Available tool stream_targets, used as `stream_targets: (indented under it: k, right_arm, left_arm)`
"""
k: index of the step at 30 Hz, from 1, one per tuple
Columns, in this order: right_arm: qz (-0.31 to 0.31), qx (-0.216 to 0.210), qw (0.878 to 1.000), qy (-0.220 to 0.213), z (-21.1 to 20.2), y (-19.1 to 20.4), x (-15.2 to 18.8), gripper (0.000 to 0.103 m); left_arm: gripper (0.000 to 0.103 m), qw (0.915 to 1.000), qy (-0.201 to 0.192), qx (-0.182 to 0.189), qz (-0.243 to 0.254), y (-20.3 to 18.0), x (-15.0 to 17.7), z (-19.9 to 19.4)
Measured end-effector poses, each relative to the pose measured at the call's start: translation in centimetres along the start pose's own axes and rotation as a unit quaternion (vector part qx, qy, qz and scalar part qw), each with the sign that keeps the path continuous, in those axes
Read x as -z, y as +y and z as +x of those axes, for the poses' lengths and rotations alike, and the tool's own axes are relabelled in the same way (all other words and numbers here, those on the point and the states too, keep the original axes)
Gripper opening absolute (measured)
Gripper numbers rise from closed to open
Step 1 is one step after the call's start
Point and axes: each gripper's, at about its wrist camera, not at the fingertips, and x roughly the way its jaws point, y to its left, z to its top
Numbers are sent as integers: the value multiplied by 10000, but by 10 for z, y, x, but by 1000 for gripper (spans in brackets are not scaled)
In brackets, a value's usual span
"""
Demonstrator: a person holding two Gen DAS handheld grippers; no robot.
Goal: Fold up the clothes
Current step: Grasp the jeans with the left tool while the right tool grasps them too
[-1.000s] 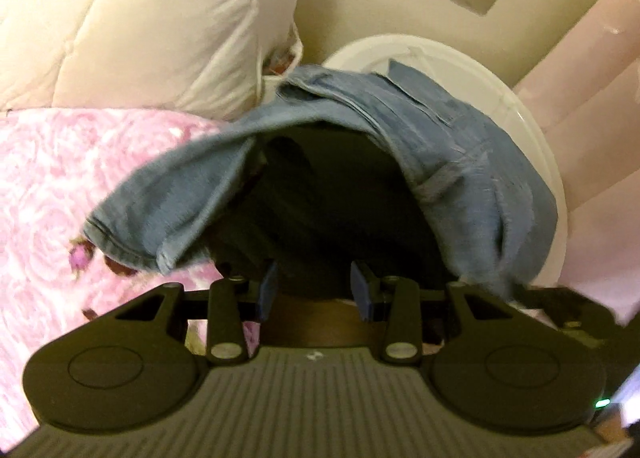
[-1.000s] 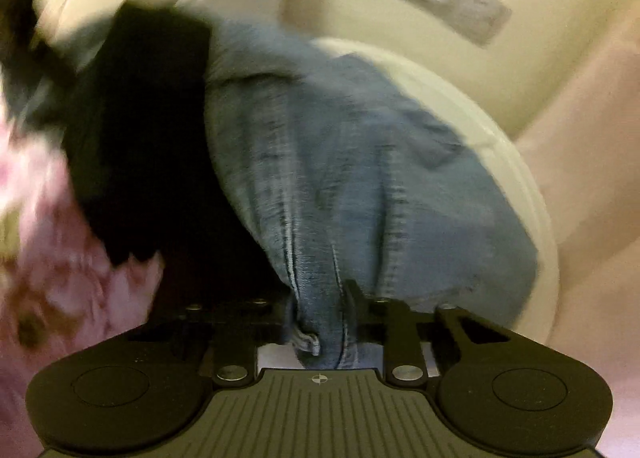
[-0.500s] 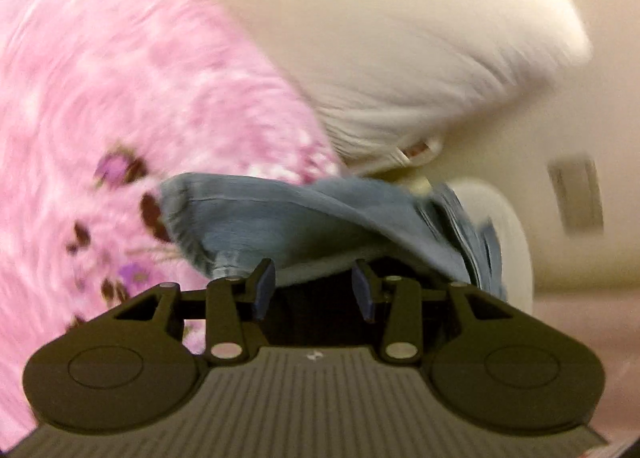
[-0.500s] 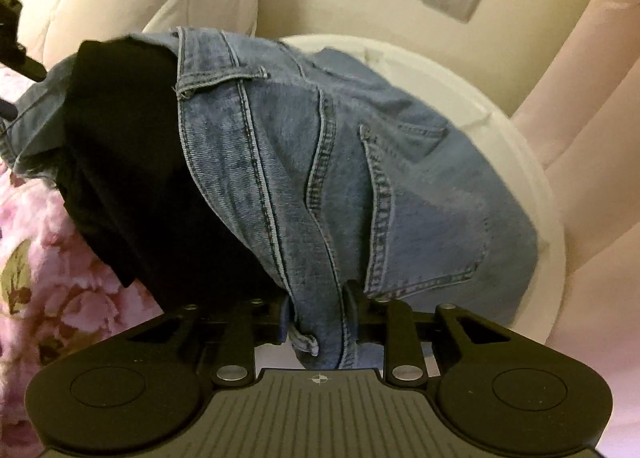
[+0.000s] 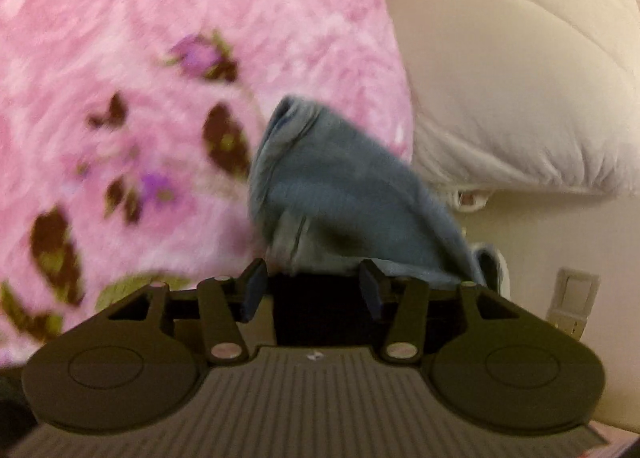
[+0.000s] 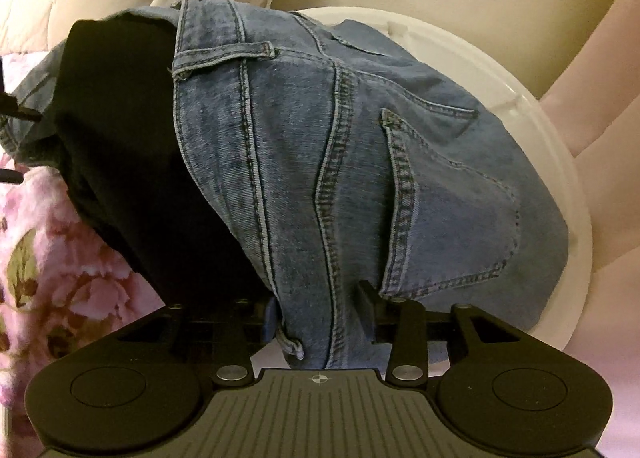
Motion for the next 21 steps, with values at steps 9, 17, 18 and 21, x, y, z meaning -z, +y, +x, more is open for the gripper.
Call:
stream_targets:
  k: [9,17,18,21]
  right_arm:
    - [-212,42,9988,-450,-12,-1,-2,19]
    - [1465,-357,9680,-2007,-110,-63,-52,15]
    - [1570,-405,9608,-2250,-123,-69,-61,15]
    - [1745,-535,9367,-2987,-163,-80,-87,15]
  left_arm:
    - [22,9876,-826,-286,1305,-22,6,-1]
    - [14,9771,-818,706,1832,-37,12,-65]
    - [14,9755,-832,831,1857,-41,14,-74]
    - [13,9707,-849,1188,1906,-53,14,-96]
